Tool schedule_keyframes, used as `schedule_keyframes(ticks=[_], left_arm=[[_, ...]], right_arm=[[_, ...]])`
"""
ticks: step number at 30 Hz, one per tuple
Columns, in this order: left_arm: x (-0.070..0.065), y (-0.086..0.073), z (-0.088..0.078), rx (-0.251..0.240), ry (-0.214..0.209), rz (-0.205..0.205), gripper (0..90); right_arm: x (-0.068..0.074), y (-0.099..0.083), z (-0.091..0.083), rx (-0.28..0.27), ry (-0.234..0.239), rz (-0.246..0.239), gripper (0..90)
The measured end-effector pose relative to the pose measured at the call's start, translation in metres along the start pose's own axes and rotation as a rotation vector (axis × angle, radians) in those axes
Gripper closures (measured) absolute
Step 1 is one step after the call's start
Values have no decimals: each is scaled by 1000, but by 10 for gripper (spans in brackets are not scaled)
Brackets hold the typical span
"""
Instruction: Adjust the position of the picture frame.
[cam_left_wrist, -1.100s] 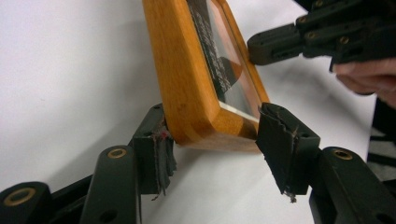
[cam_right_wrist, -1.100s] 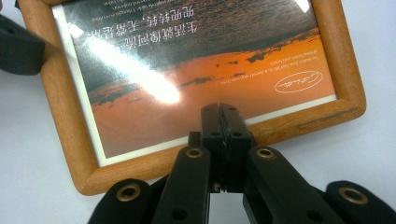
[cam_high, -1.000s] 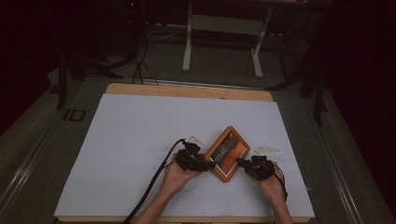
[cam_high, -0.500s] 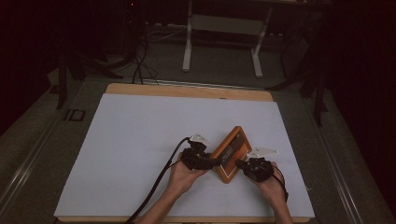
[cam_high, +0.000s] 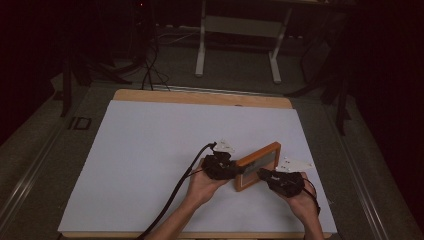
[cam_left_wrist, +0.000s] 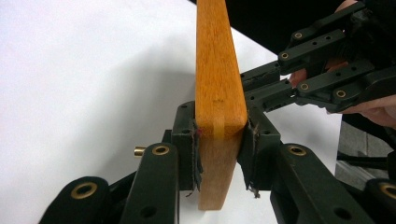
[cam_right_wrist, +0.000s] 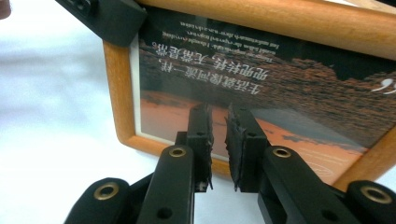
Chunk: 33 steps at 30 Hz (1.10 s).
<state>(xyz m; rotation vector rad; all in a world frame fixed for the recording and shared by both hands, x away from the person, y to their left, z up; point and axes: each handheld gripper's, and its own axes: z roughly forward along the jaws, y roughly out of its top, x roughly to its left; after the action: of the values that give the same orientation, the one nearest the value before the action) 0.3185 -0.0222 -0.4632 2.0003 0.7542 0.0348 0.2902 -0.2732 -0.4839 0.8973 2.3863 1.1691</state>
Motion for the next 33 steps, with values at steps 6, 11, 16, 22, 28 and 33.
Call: schedule_keyframes(ticks=[6, 11, 16, 22, 28, 33], left_arm=[[1, 13, -11, -18, 7, 48, 711], [3, 23, -23, -19, 16, 80, 712], [11, 31, -40, -13, 15, 102, 711], [19, 32, -71, 0, 15, 139, 711], [28, 28, -99, 29, -7, 171, 710], [35, 20, -117, 49, -21, 172, 709]], right_arm=[[-2, 0, -2, -10, -8, 0, 795], [-2, 1, -4, -20, -10, -3, 793], [-2, 2, -7, -30, -9, -9, 783], [0, 8, -9, -39, -6, -26, 766], [6, 18, -6, -43, 11, -60, 748], [10, 23, -2, -39, 23, -77, 736]])
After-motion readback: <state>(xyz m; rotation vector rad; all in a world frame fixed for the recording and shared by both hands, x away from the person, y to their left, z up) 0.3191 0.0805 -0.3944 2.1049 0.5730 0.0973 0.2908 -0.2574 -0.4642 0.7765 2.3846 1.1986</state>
